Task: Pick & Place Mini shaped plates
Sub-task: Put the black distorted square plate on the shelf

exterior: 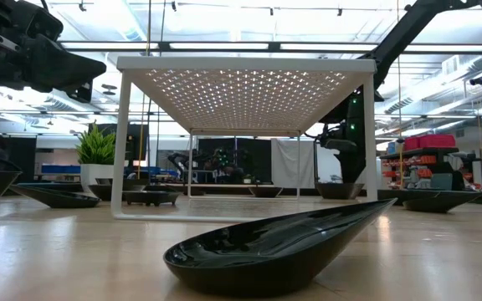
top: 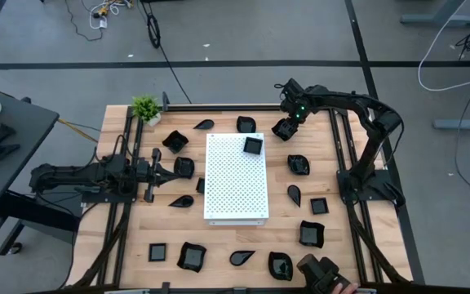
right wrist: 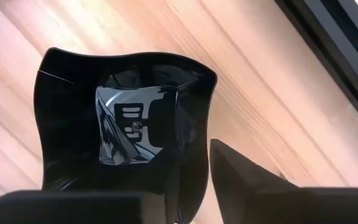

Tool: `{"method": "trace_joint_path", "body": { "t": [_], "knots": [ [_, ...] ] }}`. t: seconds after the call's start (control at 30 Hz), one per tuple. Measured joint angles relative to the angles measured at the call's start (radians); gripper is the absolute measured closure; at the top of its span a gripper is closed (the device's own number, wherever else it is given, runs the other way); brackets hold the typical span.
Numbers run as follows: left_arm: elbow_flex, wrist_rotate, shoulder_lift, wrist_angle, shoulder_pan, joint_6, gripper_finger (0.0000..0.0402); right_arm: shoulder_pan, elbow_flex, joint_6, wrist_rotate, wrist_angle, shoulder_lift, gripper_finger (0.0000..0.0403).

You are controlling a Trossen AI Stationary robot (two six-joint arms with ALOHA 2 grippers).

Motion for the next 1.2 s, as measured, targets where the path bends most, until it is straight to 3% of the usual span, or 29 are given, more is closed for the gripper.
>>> {"method": "trace_joint_path", "body": {
  "t": [0.57, 1.2],
  "knots": [
    [0.000, 0.000, 0.000, 0.000, 0.000, 0.000, 0.0381, 0.000, 0.000, -0.002, -0.002, -0.001, -0.002, 0.0396],
    [0.000, 0.000, 0.000, 0.000, 0.000, 0.000, 0.0381, -0.001, 0.000, 0.019, 0.002, -0.005, -0.061, 0.0400]
  ]
}}
